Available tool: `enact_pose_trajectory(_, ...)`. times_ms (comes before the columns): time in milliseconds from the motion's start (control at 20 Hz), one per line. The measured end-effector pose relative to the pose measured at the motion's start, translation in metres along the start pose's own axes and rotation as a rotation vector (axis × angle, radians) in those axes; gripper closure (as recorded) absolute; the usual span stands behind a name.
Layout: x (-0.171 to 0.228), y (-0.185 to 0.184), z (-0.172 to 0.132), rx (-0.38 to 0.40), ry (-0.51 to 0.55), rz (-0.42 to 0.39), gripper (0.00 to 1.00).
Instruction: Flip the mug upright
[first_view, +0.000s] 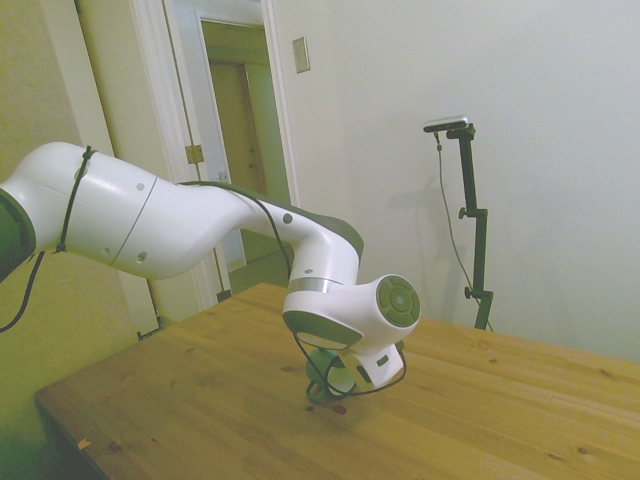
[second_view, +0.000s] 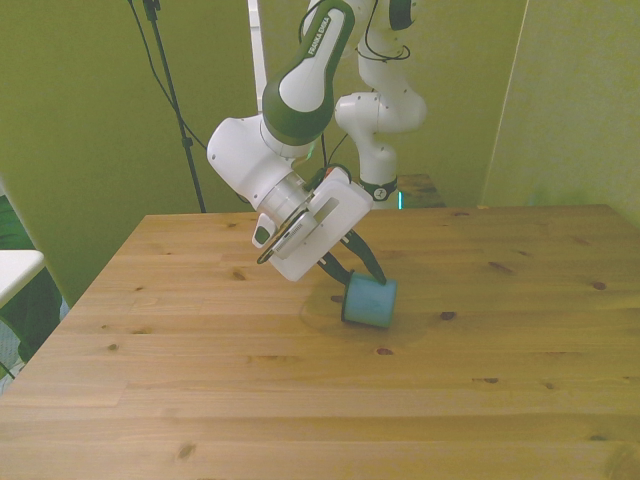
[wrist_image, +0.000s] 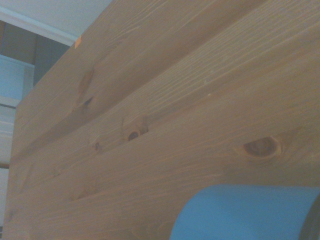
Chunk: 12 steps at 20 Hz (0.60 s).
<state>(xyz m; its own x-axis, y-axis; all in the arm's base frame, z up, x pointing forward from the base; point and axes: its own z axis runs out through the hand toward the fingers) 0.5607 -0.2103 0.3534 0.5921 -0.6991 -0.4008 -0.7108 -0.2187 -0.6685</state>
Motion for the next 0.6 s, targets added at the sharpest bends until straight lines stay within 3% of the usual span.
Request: enact_pose_trajectory(600, 0.001, -0.007, -0.019, -0.005, 0.04, -0.022, 1.0)
